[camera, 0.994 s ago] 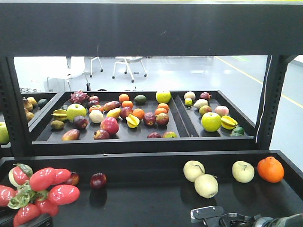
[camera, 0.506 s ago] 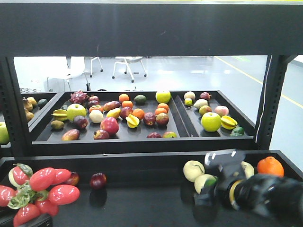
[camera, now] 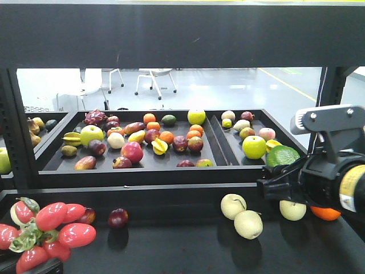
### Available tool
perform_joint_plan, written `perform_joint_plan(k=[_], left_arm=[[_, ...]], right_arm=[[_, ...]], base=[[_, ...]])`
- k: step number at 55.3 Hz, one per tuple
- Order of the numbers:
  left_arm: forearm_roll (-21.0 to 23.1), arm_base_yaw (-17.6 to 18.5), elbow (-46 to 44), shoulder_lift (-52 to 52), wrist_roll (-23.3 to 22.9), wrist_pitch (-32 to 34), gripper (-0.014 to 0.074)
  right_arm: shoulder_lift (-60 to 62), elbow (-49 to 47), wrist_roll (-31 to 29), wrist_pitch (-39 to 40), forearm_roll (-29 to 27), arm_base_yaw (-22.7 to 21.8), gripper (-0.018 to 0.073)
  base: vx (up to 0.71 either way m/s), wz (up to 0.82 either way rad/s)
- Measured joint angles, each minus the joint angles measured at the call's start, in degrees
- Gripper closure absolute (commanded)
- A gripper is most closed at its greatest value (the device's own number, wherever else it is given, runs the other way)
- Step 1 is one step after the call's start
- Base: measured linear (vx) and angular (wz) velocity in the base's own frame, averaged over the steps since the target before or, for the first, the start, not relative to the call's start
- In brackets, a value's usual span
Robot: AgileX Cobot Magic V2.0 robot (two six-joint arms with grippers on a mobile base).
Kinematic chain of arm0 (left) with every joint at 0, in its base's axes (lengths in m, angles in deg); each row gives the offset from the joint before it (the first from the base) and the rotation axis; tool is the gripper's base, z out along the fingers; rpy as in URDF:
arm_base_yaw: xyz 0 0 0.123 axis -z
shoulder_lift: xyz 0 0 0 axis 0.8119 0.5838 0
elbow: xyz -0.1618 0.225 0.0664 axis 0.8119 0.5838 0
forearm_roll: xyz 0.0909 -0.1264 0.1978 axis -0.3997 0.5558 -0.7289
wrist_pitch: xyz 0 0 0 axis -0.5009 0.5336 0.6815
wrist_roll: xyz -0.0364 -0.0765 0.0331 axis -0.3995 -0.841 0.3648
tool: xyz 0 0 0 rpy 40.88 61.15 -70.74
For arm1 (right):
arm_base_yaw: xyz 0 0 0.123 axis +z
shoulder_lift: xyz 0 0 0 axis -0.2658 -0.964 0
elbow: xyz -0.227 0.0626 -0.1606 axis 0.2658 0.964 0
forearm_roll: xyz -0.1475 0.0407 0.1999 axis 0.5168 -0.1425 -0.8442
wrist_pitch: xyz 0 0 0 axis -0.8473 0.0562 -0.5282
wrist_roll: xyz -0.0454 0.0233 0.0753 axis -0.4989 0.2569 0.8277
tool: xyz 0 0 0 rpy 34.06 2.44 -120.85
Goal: Pick snacks and fruit into basket
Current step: 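Lift the avocado with the right gripper and raise it clear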
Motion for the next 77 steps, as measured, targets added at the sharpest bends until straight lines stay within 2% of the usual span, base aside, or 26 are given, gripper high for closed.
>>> perform_joint_plan(k=[7, 13, 26, 34, 45, 77], left_arm=[[0.0, 0.0, 0.0, 0.0, 0.0, 0.0, 0.0596], [0.0, 0.0, 0.0, 0.0, 0.0, 0.0, 0.0596], [0.0, 0.0, 0.0, 0.0, 0.0, 0.0, 0.0596], [0.0, 0.0, 0.0, 0.0, 0.0, 0.0, 0.0596], [0.0, 0.0, 0.0, 0.0, 0.0, 0.0, 0.0596], [0.0, 0.0, 0.0, 0.0, 0.0, 0.0, 0.0596]], right_arm=[[5.2, 0.0, -5.3, -5.6, -5.9, 4.6, 0.0566], [8.8, 0.1, -7.3, -9.7, -9.0, 8.1, 0.0566], [16.3, 0.1, -8.1, -15.8, -11.5, 14.9, 0.0566], [20.2, 0.1, -8.1, -18.9, -12.3, 17.5, 0.0566], [23.9, 0.1, -8.2, -22.5, -12.4, 18.1, 0.0566], [25.7, 0.1, -8.3, -24.9, -12.4, 18.1, 0.0566]], base=[[0.00, 0.00], [0.00, 0.00], [0.00, 0.00], [0.00, 0.00], [0.00, 0.00], [0.00, 0.00]])
